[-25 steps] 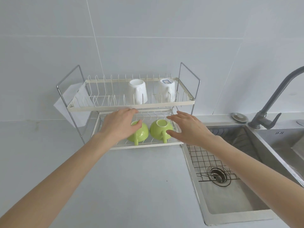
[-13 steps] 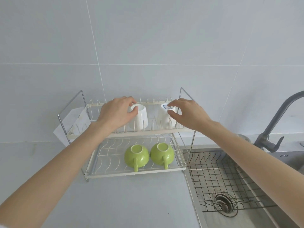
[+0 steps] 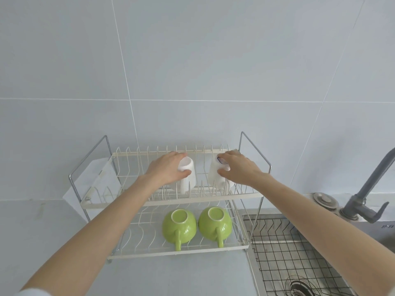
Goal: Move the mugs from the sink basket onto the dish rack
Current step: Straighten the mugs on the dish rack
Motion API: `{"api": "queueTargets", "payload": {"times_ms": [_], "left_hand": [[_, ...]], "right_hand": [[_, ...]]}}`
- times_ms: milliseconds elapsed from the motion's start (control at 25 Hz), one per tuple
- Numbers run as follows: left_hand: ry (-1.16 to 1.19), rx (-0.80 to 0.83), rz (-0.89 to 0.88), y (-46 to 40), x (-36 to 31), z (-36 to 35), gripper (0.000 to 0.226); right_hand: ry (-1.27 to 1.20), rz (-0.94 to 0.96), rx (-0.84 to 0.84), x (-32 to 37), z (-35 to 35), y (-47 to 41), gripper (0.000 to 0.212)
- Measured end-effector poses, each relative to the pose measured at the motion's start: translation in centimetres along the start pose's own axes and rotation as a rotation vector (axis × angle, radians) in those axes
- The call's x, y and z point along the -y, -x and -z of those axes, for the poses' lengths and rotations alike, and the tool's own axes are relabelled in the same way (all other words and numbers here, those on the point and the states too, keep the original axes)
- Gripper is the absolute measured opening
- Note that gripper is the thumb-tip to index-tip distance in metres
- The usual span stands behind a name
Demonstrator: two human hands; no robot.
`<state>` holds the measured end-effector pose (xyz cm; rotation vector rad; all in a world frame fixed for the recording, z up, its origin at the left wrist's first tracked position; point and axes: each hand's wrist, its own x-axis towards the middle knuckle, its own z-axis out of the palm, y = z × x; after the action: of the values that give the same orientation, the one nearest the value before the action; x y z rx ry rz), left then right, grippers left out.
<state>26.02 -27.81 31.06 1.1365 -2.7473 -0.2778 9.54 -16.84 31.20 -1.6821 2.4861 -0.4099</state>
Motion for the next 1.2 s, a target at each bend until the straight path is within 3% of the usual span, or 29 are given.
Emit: {"api": "queueTargets", "payload": {"times_ms": [560,1200], "left_hand": [[0.157,-0.063,0.019,-2.2,-1.7,-1.8,0.054],[0.163,-0.055,-0.004,-1.4,-2.1,-1.8,0.055]], "right_hand": [[-0.204,0.019,-0.067,-0.8,-1.1,-0.7,0.048],[-0.172,0.005,-0.003,-1.0,-0.4,-0.3,0.049]]}}
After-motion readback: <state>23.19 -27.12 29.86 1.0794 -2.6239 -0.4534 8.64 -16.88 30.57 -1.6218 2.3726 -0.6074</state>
